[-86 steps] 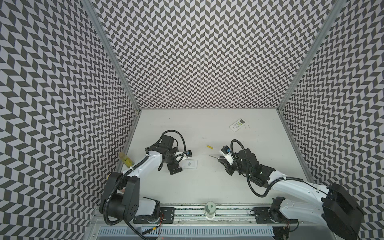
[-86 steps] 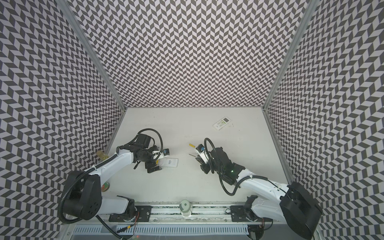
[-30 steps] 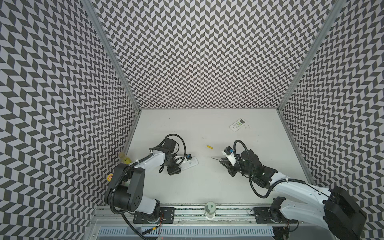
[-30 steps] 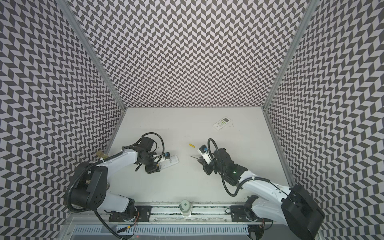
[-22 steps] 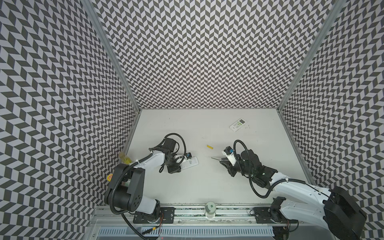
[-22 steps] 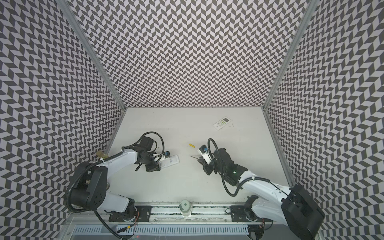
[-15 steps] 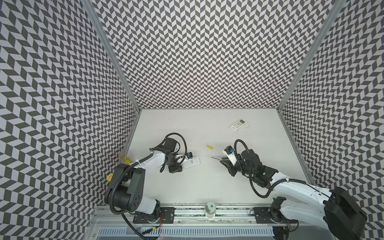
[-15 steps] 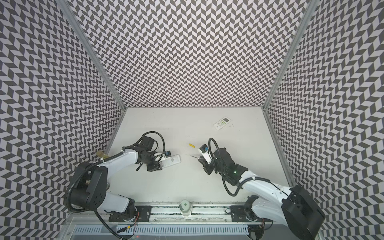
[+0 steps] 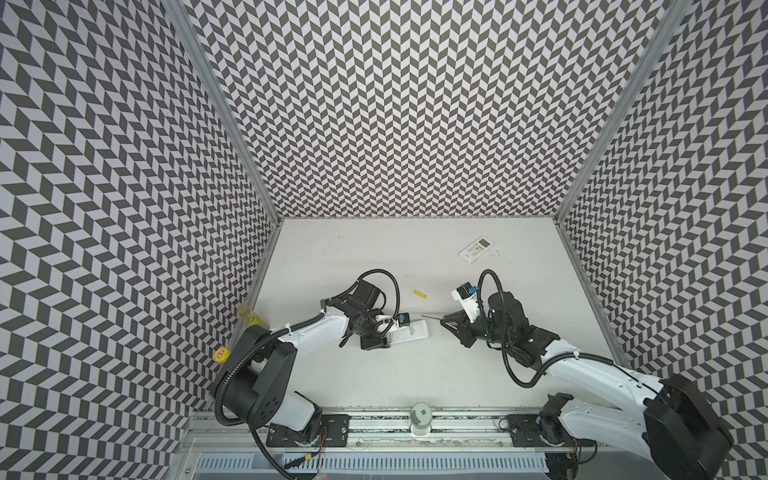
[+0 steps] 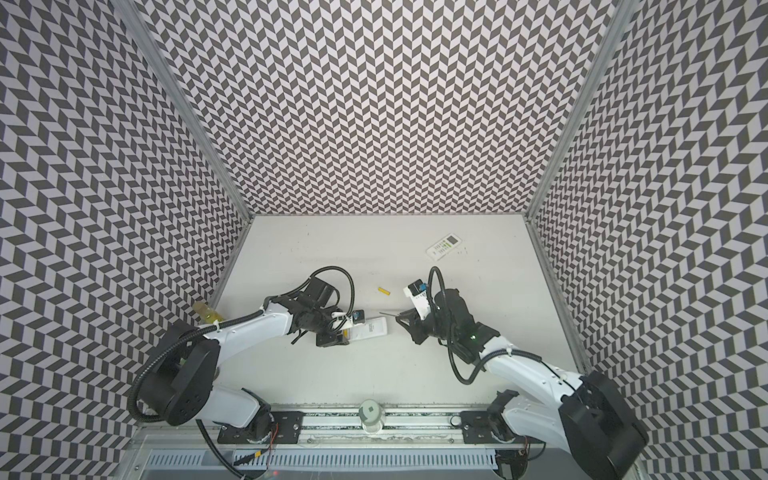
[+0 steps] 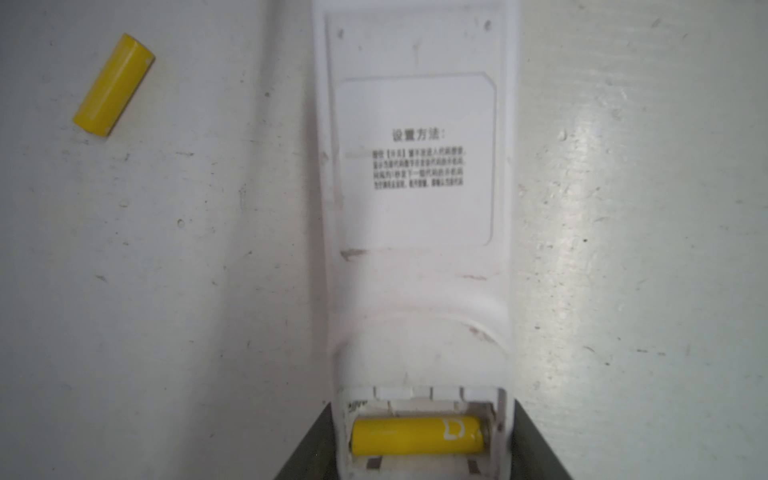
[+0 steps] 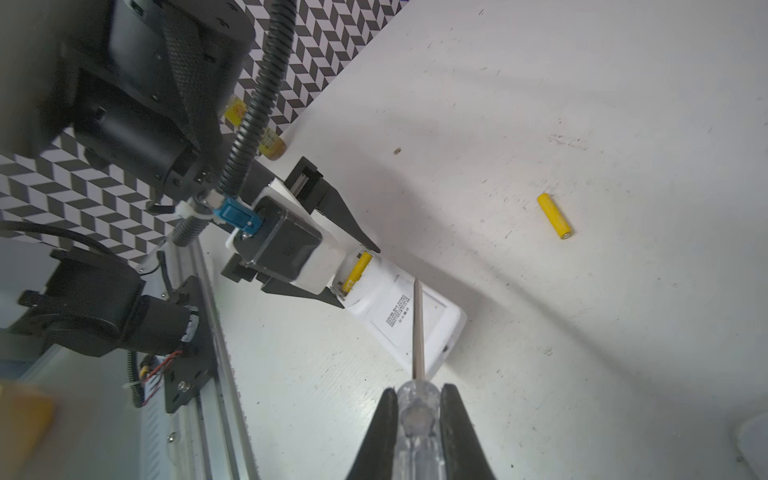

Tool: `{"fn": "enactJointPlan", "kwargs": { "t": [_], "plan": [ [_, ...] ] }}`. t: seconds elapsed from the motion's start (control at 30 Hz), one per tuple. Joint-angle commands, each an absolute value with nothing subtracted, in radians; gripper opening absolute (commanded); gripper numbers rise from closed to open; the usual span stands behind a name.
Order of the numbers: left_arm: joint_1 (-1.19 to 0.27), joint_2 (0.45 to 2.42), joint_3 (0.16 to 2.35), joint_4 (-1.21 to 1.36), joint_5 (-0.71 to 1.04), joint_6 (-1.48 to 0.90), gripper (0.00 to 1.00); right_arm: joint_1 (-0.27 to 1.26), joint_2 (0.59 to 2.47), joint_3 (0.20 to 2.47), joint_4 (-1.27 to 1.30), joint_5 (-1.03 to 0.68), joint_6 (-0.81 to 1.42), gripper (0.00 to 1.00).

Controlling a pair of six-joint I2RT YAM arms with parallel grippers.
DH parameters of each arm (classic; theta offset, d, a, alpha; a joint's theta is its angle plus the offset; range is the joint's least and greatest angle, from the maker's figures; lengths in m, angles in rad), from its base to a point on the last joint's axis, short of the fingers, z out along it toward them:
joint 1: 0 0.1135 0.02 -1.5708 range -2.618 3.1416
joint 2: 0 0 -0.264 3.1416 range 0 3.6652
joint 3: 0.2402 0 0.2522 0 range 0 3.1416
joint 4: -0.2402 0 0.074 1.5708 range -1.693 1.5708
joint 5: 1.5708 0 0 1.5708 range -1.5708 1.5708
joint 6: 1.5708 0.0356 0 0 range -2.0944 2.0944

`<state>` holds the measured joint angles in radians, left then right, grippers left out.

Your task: Unload the batteries from the remote control

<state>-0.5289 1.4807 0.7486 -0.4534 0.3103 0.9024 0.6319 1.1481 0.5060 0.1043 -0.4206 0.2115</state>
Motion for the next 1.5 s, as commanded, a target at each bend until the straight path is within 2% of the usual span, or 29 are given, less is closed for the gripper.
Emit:
{"fn": "enactJointPlan", "kwargs": {
  "t": [0.0, 0.17, 0.57, 0.67, 0.83, 1.07, 1.37, 1.47],
  "plan": [
    [-0.560, 1.497, 0.751, -0.408, 0.333, 0.891, 0.38, 0.628, 1.183, 0.549, 0.125, -0.502, 0.311, 0.00],
    [-0.582, 1.499, 0.727, -0.382, 0.341, 0.879, 0.43, 0.627, 1.272, 0.592, 0.106, -0.588, 0.356, 0.00],
    [-0.569, 1.453, 0.637, -0.289, 0.366, 0.860, 0.67, 0.629, 1.400, 0.630, 0.153, -0.693, 0.459, 0.00],
    [-0.566, 1.456, 0.634, -0.279, 0.374, 0.851, 0.69, 0.629, 1.420, 0.633, 0.160, -0.708, 0.475, 0.00],
    [-0.566, 1.466, 0.631, -0.275, 0.381, 0.848, 0.69, 0.631, 1.443, 0.635, 0.188, -0.727, 0.510, 0.00],
    [-0.561, 1.463, 0.620, -0.277, 0.394, 0.845, 0.59, 0.659, 1.521, 0.670, 0.189, -0.754, 0.581, 0.00],
    [-0.552, 1.449, 0.599, -0.257, 0.370, 0.842, 0.59, 0.698, 1.579, 0.725, 0.149, -0.712, 0.612, 0.00],
    [-0.552, 1.448, 0.599, -0.258, 0.370, 0.839, 0.52, 0.707, 1.597, 0.744, 0.127, -0.691, 0.611, 0.00]
  ]
}}
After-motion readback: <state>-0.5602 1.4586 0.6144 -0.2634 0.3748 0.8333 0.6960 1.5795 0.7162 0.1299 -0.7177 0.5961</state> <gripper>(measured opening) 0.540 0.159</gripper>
